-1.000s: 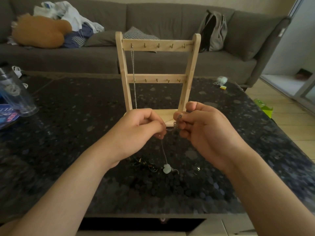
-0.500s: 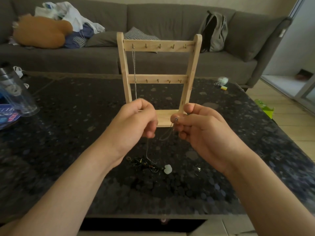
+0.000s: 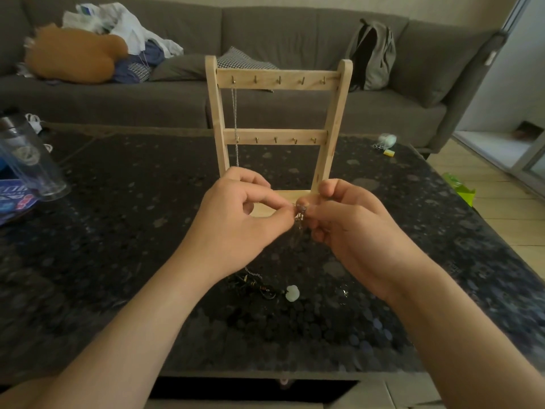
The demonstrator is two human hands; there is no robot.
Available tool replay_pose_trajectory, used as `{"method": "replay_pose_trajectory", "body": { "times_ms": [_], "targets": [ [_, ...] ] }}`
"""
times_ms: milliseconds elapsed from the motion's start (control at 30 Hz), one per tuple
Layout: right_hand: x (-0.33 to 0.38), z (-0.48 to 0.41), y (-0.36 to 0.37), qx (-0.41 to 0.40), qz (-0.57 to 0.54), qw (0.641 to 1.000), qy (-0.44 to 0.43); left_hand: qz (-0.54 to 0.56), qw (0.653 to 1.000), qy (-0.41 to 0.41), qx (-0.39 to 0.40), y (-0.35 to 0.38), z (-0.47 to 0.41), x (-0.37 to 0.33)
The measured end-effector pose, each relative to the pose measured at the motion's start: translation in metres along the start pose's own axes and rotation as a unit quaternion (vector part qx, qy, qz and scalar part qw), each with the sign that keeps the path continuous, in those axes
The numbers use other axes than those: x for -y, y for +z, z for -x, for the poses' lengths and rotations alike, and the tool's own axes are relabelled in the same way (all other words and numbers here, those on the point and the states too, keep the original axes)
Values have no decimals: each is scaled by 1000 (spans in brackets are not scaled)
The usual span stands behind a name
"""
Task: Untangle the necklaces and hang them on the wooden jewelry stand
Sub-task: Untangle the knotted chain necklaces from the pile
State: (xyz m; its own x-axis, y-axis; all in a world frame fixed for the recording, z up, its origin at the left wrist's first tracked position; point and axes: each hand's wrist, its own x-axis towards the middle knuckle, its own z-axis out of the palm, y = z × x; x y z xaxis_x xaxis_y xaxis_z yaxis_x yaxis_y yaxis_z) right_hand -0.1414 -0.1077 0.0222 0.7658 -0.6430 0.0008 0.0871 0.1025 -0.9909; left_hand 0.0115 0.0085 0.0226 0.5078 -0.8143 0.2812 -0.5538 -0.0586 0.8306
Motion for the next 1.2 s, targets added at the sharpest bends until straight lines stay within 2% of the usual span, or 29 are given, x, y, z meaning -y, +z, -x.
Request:
{"method": "replay_pose_trajectory", "body": {
  "times_ms": [167, 367, 633, 733, 933, 1200],
  "targets": [
    [-1, 0, 1, -12, 52, 998, -22, 58, 997, -54, -12, 4, 0, 1],
    [-3, 1, 3, -19, 109, 993, -40, 52, 997, -61, -5, 6, -1, 4],
    [-4, 2, 4, -22, 135, 989, -53, 40, 997, -67, 27, 13, 1, 1],
    [-4, 3, 7, -29, 150, 986, -65, 30, 995, -77, 61, 15, 3, -3],
    [-5, 4, 11, -49, 143, 984, -94, 81, 983, -133, 100, 17, 5, -3],
    [-7, 5, 10, -87, 136, 986, -30, 90, 985, -131, 75, 16, 4, -2]
  ]
}}
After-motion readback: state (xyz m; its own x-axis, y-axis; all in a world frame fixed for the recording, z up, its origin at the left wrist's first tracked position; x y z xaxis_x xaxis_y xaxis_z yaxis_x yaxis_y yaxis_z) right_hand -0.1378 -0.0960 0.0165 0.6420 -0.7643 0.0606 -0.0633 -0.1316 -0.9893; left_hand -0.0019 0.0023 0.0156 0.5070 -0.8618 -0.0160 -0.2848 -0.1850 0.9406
